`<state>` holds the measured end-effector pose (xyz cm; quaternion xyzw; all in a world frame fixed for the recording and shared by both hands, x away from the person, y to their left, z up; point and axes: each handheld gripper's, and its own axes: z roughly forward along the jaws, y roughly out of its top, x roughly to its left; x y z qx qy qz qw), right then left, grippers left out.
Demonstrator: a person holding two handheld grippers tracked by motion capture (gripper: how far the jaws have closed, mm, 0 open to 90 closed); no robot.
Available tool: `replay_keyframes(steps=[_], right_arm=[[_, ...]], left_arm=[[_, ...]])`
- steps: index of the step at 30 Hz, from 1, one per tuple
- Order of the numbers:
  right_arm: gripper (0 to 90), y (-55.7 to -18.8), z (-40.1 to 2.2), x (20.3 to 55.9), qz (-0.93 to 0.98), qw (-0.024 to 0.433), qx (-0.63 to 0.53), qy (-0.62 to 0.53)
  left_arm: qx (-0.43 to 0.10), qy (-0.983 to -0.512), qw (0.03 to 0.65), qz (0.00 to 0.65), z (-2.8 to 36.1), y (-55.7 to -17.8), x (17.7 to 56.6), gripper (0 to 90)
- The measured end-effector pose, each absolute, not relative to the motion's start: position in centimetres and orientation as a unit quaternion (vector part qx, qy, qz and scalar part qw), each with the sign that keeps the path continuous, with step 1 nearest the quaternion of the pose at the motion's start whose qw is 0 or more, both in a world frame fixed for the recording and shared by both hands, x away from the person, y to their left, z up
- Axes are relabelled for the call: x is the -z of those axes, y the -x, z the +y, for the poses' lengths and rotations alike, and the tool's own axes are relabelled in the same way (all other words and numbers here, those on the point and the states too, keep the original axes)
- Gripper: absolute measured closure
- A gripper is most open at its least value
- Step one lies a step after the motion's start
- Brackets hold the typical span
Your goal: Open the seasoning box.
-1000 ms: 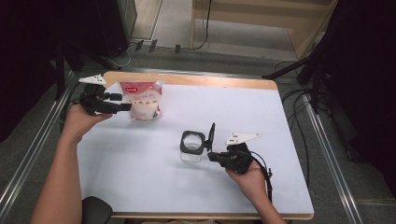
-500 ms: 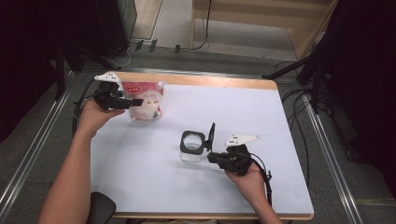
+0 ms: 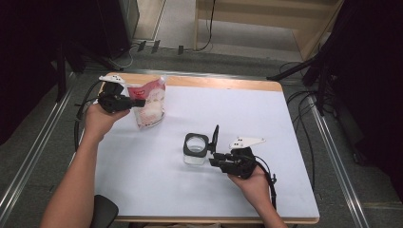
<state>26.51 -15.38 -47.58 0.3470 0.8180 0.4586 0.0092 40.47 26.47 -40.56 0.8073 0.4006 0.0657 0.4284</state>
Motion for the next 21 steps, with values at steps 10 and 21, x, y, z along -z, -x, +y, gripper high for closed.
replay_keyframes(steps=[10, 21], right_arm=[[66.4, -25.2, -14.9, 46.1, 0.821, 0.019, -0.468, -0.326], [68.6, -23.0, -12.5, 45.3, 0.836, 0.015, -0.465, -0.292]], left_arm=[[-0.073, -0.816, 0.411, 0.399, 26.4, -38.8, 38.4, 90.0], [-0.056, -0.811, 0.446, 0.374, 25.2, -36.6, 35.6, 90.0]])
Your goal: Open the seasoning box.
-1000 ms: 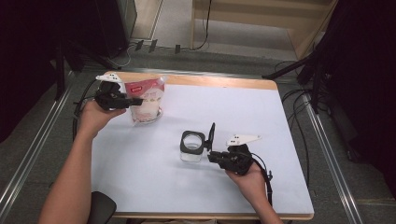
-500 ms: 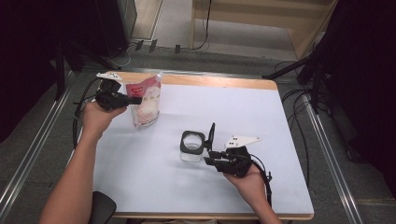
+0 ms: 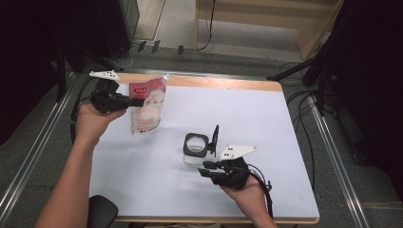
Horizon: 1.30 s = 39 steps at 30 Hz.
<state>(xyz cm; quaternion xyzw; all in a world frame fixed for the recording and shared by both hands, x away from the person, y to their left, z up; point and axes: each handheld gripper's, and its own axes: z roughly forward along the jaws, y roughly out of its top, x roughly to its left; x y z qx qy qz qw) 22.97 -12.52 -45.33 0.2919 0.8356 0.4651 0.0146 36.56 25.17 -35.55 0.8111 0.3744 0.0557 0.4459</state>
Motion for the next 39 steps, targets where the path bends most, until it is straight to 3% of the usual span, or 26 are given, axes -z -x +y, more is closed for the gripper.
replay_keyframes(steps=[2, 11, 39], right_arm=[[75.3, -22.8, -12.0, 45.5, 0.840, 0.020, -0.460, -0.289], [90.0, -23.9, -13.9, 46.1, 0.827, 0.020, -0.463, -0.318], [90.0, -29.5, -15.2, 48.6, 0.828, 0.027, -0.429, -0.360]], left_arm=[[-0.053, -0.809, 0.452, 0.371, 24.9, -36.3, 35.3, 90.0], [-0.051, -0.814, 0.448, 0.365, 24.3, -35.5, 34.8, 90.0], [-0.042, -0.826, 0.443, 0.347, 23.4, -33.1, 34.7, 90.0]])
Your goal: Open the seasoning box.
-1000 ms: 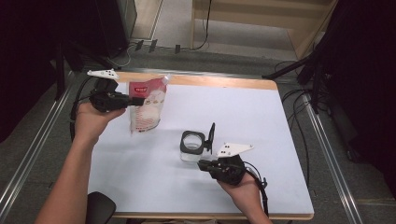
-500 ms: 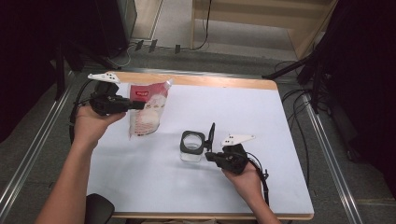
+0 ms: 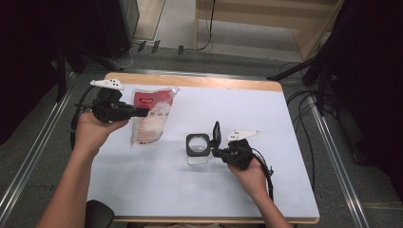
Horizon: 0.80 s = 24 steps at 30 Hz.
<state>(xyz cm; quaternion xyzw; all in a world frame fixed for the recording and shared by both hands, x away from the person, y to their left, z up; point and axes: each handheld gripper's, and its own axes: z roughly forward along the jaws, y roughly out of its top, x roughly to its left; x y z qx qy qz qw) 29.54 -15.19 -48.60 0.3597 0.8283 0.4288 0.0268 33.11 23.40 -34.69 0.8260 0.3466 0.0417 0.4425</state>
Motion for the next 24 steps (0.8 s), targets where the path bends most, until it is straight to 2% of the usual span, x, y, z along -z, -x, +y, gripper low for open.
replay_keyframes(steps=[10, 24], right_arm=[[90.0, -30.3, -15.7, 48.8, 0.823, 0.030, -0.431, -0.369], [90.0, -25.4, -16.1, 45.7, 0.813, 0.029, -0.453, -0.365]], left_arm=[[-0.019, -0.826, 0.455, 0.332, 22.7, -32.0, 33.8, 90.0], [-0.015, -0.819, 0.476, 0.320, 22.2, -31.1, 32.0, 90.0]])
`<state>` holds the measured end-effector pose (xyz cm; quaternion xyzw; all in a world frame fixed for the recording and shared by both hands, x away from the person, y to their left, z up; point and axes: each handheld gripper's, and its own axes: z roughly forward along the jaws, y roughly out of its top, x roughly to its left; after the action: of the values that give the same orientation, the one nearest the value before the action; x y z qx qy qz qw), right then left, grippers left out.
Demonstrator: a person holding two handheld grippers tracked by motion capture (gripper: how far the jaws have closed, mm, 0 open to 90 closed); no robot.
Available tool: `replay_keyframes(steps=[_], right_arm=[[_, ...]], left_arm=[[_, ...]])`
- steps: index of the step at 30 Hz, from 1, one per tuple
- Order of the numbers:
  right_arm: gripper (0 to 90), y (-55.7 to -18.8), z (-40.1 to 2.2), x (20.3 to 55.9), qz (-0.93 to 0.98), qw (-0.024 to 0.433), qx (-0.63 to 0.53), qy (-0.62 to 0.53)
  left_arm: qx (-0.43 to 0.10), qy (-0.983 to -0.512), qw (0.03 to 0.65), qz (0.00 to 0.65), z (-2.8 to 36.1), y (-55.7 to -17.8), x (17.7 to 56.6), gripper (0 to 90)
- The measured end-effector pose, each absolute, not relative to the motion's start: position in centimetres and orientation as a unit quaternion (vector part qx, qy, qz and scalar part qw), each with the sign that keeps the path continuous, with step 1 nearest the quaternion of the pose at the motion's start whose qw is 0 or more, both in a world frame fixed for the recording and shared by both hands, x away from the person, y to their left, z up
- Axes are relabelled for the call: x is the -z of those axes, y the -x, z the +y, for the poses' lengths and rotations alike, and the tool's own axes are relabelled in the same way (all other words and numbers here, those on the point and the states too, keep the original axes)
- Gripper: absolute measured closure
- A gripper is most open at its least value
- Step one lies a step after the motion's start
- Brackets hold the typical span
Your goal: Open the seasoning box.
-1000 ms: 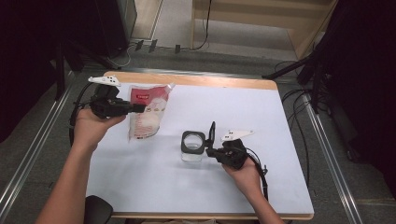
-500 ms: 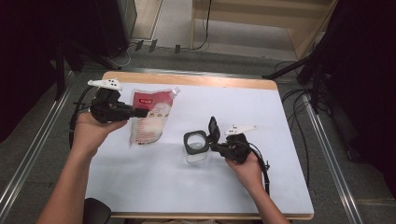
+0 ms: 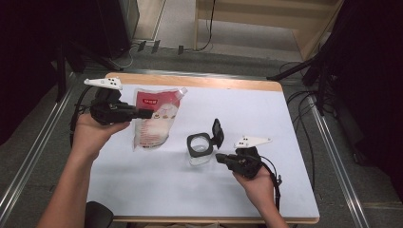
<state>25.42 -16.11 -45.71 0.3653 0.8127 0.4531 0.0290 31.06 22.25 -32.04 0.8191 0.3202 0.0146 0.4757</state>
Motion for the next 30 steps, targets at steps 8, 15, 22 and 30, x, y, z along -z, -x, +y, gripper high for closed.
replay_keyframes(steps=[8, 15, 22, 30], right_arm=[[90.0, -23.4, -13.7, 44.0, 0.827, 0.037, -0.453, -0.331], [89.1, -23.4, -11.3, 43.4, 0.827, 0.035, -0.463, -0.317], [87.9, -23.6, -8.7, 44.0, 0.819, 0.038, -0.476, -0.319], [84.8, -24.3, -6.0, 45.4, 0.818, 0.038, -0.477, -0.319]], left_arm=[[-0.015, -0.819, 0.479, 0.314, 22.2, -30.6, 31.3, 90.0], [-0.014, -0.820, 0.482, 0.306, 22.0, -30.3, 30.8, 90.0], [0.002, -0.823, 0.482, 0.302, 21.8, -30.3, 30.7, 90.0], [0.003, -0.824, 0.482, 0.299, 21.6, -30.0, 30.6, 90.0]])
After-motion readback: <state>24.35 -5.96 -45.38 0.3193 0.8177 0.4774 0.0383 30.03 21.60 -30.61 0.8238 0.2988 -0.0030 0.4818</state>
